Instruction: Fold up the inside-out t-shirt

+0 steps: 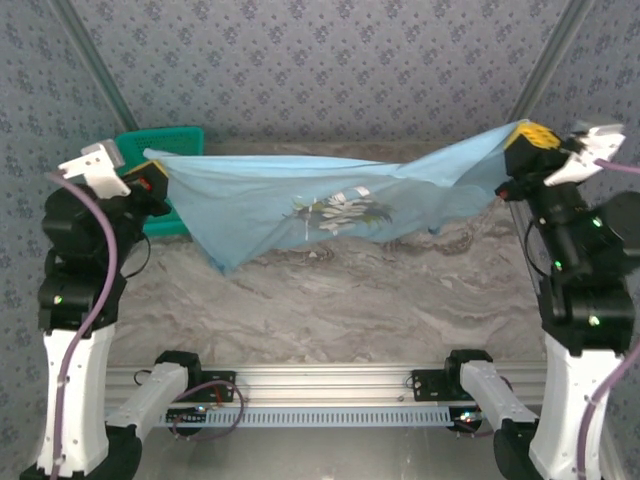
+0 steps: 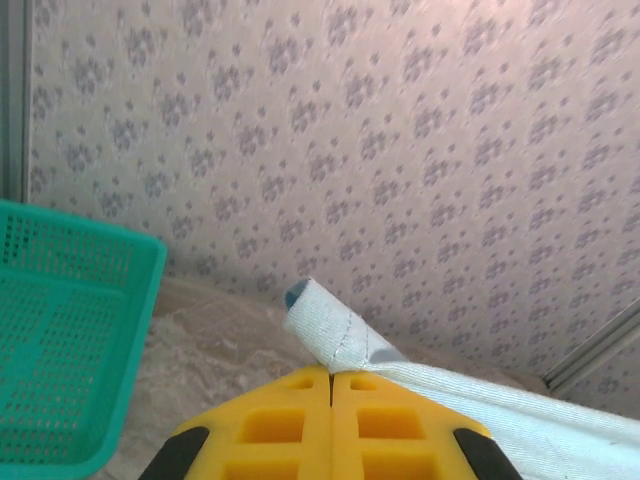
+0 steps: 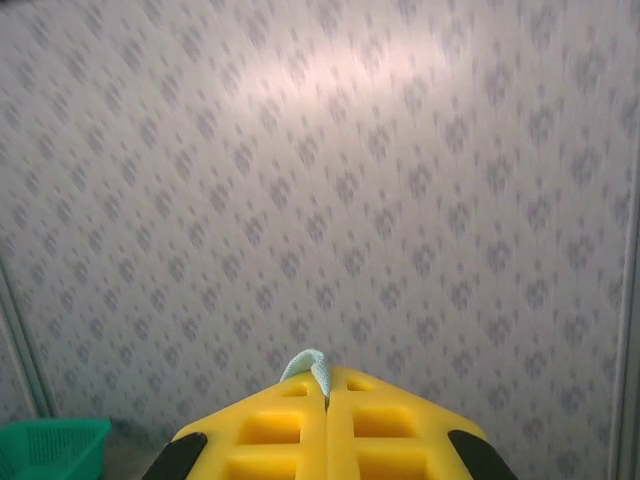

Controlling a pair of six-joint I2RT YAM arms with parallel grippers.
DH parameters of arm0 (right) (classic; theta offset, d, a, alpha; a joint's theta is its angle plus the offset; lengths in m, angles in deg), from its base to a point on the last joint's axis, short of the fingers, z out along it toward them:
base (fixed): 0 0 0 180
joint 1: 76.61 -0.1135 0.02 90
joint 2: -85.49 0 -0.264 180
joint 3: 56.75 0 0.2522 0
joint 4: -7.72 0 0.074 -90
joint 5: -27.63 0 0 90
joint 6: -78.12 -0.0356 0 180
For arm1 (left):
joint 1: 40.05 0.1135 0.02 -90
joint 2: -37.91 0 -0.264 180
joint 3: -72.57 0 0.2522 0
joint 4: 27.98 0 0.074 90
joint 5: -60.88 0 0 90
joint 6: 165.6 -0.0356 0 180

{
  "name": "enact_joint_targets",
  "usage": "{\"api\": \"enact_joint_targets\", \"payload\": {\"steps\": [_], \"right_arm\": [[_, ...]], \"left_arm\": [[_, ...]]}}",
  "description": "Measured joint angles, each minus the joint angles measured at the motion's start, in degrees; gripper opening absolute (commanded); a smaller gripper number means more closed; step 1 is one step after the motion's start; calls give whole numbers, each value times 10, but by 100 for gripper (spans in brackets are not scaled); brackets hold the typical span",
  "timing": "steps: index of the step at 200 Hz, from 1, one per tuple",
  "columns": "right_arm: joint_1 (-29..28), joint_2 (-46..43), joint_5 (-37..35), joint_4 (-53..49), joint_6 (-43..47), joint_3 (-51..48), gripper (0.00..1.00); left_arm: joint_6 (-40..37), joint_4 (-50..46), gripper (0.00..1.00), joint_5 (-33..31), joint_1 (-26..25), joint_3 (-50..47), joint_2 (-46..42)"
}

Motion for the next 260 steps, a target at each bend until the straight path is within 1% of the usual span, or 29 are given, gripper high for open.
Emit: {"api": "enact_joint_targets", "payload": {"steps": [24,40,73,107,127,141,156,189,191,198,207,222,233,242,248,260], "right_arm": [[0,-1,0,-33,9,101,0],[0,-2,-2,-41,15,146,0],[0,9,-14,-56,33,177,0],[0,76,-44,-59,69,195,0],[0,146,-57,-43,86,200,0],[3,217,-56,-22,88,209,0],[4,312,-56,14,88,217,0],[0,544,-58,85,88,221,0],[-1,562,-58,87,88,222,2],[-4,619,-61,90,88,231,13],[-9,687,-66,84,88,257,24],[-23,811,-80,52,88,343,36],[-36,885,-90,16,90,415,41],[-47,925,-98,-21,90,463,44],[-55,937,-105,-45,90,480,46],[-71,931,-115,-87,90,481,54]], "left_arm": [[-7,-24,0,2,0,71,-2],[-14,-34,0,-1,0,110,-6],[-26,-43,0,-5,0,142,3],[-31,-41,0,-7,0,139,72],[-30,-20,0,-6,0,120,142],[-30,7,0,-5,0,102,205],[-30,38,0,-5,0,91,285],[-30,101,0,-10,-3,87,504],[-30,103,0,-12,-3,90,520],[-30,106,8,-17,-4,102,564],[-30,107,14,-21,-4,127,621],[-32,101,33,-29,-5,194,714],[-33,88,41,-31,-5,250,765],[-36,73,45,-31,-5,293,793],[-36,64,47,-31,-5,315,802],[-38,57,52,-31,-5,332,798]]}}
